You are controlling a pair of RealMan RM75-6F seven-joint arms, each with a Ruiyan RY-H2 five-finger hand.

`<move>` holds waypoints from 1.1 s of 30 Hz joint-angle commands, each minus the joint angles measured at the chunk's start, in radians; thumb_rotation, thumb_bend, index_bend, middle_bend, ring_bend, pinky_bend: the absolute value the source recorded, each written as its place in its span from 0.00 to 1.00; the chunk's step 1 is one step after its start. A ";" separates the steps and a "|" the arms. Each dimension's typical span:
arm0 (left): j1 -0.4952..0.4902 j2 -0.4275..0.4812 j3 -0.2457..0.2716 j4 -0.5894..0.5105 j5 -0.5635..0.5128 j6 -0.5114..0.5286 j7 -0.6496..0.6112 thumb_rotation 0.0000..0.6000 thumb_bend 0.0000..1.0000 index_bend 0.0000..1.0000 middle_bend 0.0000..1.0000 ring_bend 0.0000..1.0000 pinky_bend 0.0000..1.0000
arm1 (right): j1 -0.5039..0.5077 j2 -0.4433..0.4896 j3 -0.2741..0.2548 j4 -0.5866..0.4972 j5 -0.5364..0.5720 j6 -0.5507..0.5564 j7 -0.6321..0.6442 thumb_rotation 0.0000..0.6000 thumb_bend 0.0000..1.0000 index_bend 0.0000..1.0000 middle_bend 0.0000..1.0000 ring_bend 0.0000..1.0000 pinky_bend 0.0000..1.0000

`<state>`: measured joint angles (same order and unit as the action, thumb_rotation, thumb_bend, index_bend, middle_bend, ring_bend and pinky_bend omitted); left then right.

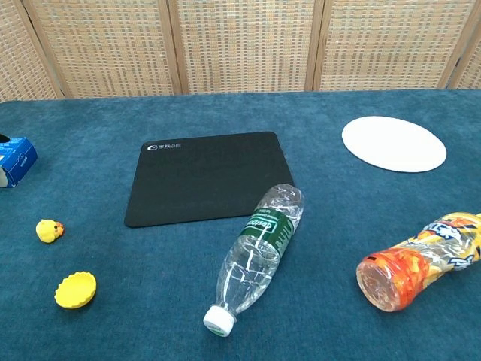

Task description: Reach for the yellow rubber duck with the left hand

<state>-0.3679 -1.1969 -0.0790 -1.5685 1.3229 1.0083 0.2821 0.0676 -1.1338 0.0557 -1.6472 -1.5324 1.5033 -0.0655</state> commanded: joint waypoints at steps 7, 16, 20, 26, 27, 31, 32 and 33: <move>-0.053 -0.040 0.013 0.027 -0.032 -0.053 0.061 1.00 0.25 0.33 0.00 0.00 0.00 | 0.002 0.001 0.003 0.002 0.007 -0.005 0.006 1.00 0.00 0.02 0.00 0.00 0.02; -0.093 -0.093 0.027 0.069 -0.072 -0.091 0.128 1.00 0.26 0.34 0.00 0.00 0.00 | 0.003 0.002 0.006 0.005 0.014 -0.007 0.016 1.00 0.00 0.02 0.00 0.00 0.02; -0.104 -0.121 0.030 0.085 -0.088 -0.088 0.151 1.00 0.26 0.34 0.00 0.00 0.00 | 0.003 0.003 0.007 0.007 0.014 -0.007 0.021 1.00 0.00 0.02 0.00 0.00 0.02; -0.122 -0.142 0.030 0.097 -0.101 -0.085 0.166 1.00 0.26 0.35 0.00 0.00 0.00 | 0.004 0.004 0.009 0.008 0.019 -0.011 0.026 1.00 0.00 0.02 0.00 0.00 0.02; -0.123 -0.143 0.030 0.096 -0.102 -0.084 0.168 1.00 0.26 0.35 0.00 0.00 0.00 | 0.004 0.004 0.009 0.008 0.019 -0.011 0.027 1.00 0.00 0.02 0.00 0.00 0.02; -0.133 -0.142 0.030 0.086 -0.111 -0.088 0.174 1.00 0.26 0.36 0.00 0.00 0.00 | 0.006 0.005 0.011 0.009 0.023 -0.014 0.030 1.00 0.00 0.02 0.00 0.00 0.02; -0.136 -0.142 0.031 0.085 -0.114 -0.090 0.178 1.00 0.26 0.36 0.00 0.00 0.00 | 0.006 0.005 0.011 0.010 0.024 -0.015 0.031 1.00 0.00 0.02 0.00 0.00 0.02; -0.139 -0.142 0.032 0.084 -0.118 -0.093 0.181 1.00 0.26 0.36 0.00 0.00 0.00 | 0.006 0.005 0.012 0.010 0.025 -0.015 0.032 1.00 0.00 0.02 0.00 0.00 0.02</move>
<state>-0.5048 -1.3392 -0.0480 -1.4837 1.2074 0.9177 0.4612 0.0739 -1.1289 0.0674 -1.6371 -1.5074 1.4884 -0.0337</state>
